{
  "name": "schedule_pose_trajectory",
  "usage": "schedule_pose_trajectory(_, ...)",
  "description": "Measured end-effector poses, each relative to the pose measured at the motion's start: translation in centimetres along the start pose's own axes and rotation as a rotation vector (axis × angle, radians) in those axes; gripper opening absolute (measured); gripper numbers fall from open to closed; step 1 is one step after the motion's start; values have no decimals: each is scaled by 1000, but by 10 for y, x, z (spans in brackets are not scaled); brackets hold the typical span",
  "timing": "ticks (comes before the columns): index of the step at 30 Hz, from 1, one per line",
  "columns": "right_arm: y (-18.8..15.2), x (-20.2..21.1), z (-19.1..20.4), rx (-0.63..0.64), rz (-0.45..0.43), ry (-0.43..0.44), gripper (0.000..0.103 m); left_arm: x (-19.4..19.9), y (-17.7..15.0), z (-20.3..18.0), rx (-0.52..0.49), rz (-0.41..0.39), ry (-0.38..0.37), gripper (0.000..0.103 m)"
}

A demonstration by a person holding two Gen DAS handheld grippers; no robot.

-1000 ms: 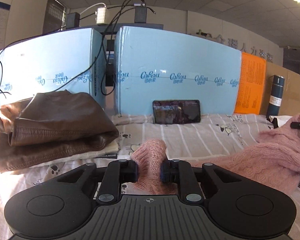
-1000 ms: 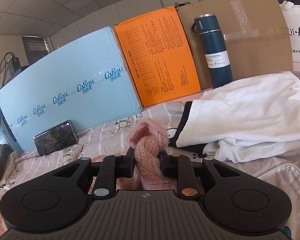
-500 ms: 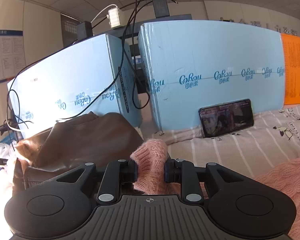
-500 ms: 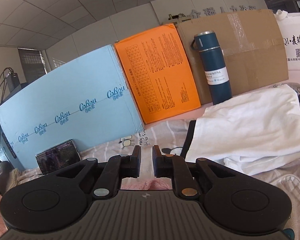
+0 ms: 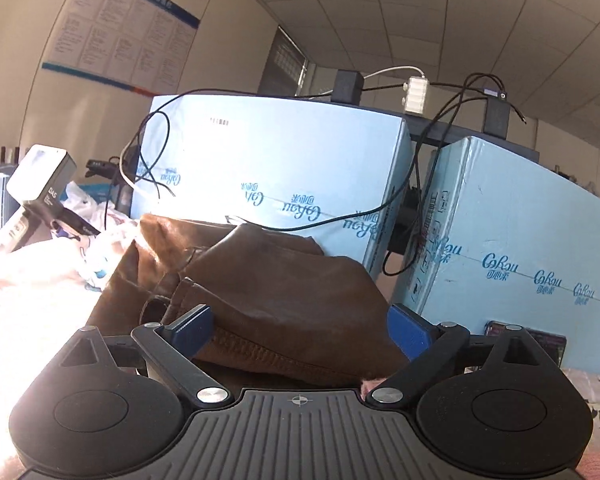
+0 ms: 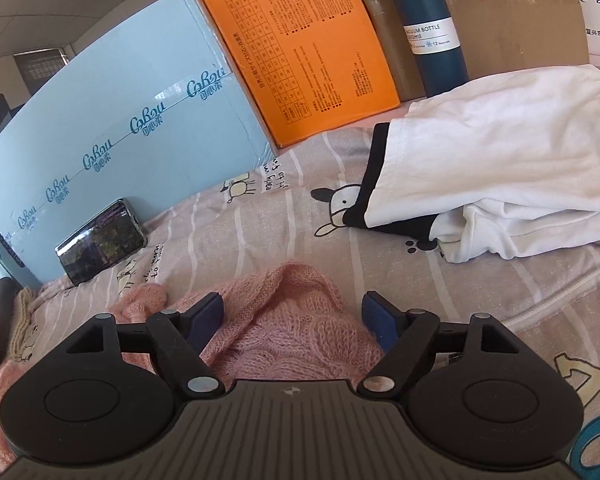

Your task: Fold clothes

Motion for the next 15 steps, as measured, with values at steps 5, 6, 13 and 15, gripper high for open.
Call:
schedule_pose_trajectory(5, -1, 0, 9, 58, 7, 18, 16, 1, -5, -2, 4, -10, -58, 96)
schedule_pose_trajectory(6, -1, 0, 9, 64, -2, -14, 16, 2, -6, -4, 1, -13, -82, 96)
schedule_pose_trajectory(13, 0, 3, 0, 32, -55, -93, 55, 6, -16, -26, -87, 16, -213, 98)
schedule_pose_trajectory(15, 2, 11, -3, -1, -117, -86, 68, 5, -17, -27, -92, 32, -205, 98)
Point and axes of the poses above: each gripper's, at about its wrist camera, not at the fingertips, and x roughly against the way its jaws point, z to its left, y to its top, the point moved 2 cm from there along -x, roughly the way its jaws point, and after that the axes turned 8 degrees about x, right-handed, at the moved point
